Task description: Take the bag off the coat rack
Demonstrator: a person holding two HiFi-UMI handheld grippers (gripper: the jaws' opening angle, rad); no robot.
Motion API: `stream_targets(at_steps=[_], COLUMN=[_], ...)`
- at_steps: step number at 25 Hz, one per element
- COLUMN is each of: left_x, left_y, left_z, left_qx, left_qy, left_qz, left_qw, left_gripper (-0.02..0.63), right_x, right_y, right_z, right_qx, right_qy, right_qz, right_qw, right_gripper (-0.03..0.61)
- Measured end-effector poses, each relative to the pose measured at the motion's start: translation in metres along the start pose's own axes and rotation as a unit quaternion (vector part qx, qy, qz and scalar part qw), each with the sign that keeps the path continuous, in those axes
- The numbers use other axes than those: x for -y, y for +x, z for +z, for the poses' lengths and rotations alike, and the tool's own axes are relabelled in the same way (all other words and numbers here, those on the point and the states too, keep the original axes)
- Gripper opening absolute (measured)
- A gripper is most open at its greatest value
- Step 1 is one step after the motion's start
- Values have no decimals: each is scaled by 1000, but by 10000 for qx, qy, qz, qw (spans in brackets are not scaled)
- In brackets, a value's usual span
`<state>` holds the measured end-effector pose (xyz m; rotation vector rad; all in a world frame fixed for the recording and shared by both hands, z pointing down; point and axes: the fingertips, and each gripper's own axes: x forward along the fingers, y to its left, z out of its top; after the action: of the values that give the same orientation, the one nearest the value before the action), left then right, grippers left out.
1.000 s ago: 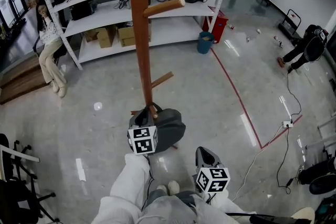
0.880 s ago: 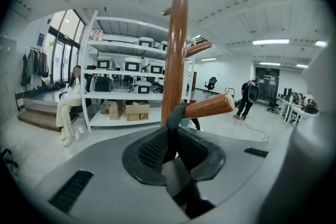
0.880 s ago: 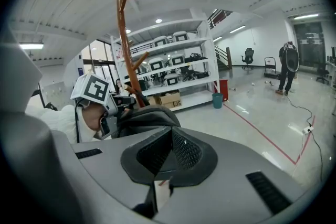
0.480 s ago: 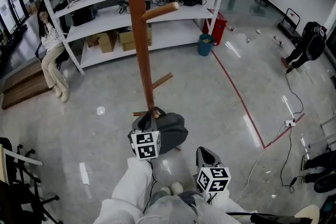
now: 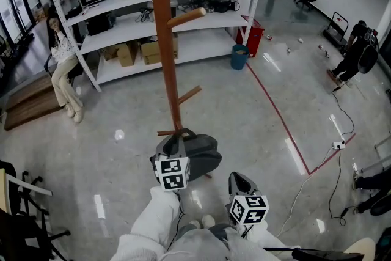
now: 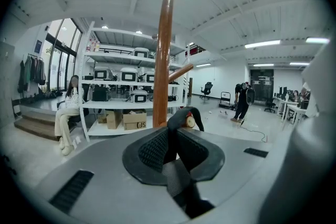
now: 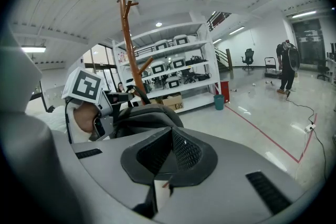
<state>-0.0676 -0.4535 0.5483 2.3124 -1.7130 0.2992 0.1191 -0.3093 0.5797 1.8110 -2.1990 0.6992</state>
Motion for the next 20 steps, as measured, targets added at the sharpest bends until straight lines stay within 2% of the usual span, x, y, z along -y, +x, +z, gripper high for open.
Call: stream_targets(at_steps=[13,20], left_x=[12,19], left_y=[-45,-79], left_z=[6,0], left_qx=[162,169], left_qy=[-6,-54], left_qz=[-58,9], left_qw=[9999,9998], left_gripper=[41,41], right_x=[-16,-34], right_y=[-20,-31], right_z=[-5,-11], right_qx=[115,144], right_qy=[20,-87], right_qz=[95,281], right_qw=[9999,9995], right_gripper=[12,12])
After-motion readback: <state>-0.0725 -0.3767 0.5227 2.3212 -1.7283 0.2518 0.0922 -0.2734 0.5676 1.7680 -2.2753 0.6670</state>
